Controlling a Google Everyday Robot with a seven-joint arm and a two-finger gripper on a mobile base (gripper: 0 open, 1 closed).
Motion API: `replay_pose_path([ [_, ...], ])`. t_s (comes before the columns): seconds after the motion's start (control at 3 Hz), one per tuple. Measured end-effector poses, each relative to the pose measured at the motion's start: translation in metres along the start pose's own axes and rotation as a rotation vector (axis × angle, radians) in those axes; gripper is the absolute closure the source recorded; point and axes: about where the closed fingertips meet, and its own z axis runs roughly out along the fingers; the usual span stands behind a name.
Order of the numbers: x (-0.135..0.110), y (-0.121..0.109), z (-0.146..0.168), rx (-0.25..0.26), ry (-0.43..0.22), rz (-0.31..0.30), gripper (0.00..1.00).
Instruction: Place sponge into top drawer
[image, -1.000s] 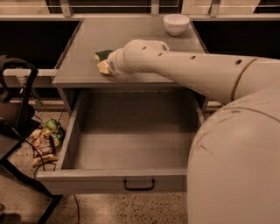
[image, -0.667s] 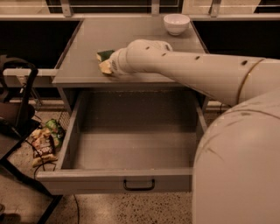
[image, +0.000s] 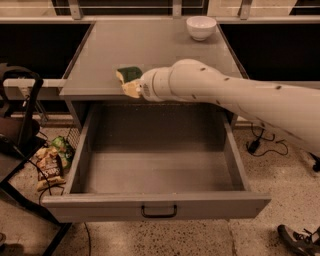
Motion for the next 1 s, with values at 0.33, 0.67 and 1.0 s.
replay_pose_path([
  [0.33, 0.022, 0.026, -0.031, -0.081, -0.002, 0.020, 1.00],
  [0.67, 0.043, 0.063, -0.064, -0.164, -0.018, 0.012, 1.00],
  [1.0, 0.059, 0.101, -0.097, -0.258, -0.041, -0.019, 1.00],
])
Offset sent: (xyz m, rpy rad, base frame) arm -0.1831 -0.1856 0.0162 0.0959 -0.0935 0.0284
